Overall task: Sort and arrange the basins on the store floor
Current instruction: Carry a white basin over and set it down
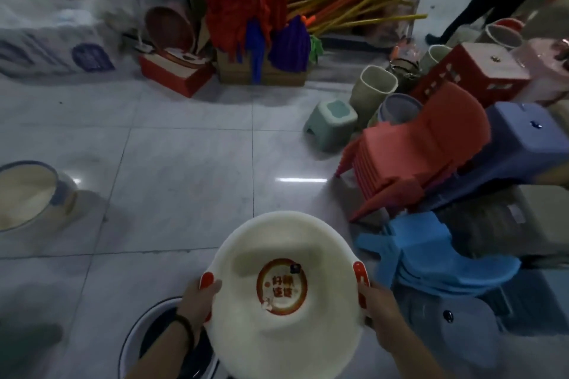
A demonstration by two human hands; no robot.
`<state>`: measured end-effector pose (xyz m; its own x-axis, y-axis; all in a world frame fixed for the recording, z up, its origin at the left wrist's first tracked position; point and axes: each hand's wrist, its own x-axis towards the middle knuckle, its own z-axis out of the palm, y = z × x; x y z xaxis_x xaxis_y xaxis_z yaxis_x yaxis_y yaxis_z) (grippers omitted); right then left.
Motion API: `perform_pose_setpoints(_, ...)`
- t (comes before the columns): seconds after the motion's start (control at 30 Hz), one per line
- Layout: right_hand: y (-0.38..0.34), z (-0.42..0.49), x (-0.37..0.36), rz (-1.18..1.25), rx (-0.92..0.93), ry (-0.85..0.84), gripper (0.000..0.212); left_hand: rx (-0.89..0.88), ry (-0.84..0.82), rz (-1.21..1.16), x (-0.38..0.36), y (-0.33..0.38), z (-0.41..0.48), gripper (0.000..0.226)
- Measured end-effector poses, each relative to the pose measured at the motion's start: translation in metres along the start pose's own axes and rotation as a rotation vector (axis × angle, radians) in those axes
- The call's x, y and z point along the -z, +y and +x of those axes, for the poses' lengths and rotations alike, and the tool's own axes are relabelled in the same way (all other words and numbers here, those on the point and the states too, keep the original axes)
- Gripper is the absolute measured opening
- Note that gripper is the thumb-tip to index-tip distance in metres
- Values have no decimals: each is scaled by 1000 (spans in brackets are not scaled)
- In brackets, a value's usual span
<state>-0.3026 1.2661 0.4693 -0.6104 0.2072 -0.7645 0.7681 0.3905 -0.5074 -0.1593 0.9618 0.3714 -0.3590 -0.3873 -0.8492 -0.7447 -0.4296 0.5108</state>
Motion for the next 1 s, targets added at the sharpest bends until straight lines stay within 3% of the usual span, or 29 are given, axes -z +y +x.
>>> perform_pose_setpoints(0.07, -13, 41, -9, -68, 13, -11, 6, 42, 92, 55, -19, -1, 33, 41)
perform_pose_setpoints(0.27, 4, 229, -52, -366, 81, -76, 28, 118, 210, 81, -79, -15, 133, 55)
perform_pose_setpoints(0.43, 26, 360, -115, -530, 135, -67, 22, 189, 315, 49, -131, -67, 244, 51)
perform_pose_setpoints(0.57, 60, 454, -155, -610, 169, -162, 27, 247, 395, -23, -160, -128, 327, 45)
perform_pose_setpoints(0.73, 87, 529, -190, -726, 185, -236, 21, 259, 477, -34, -181, -182, 384, 28)
perform_pose_setpoints(1.0, 109, 586, -246, -826, 228, -292, 38, 299, 516, -29, -183, -222, 434, 42)
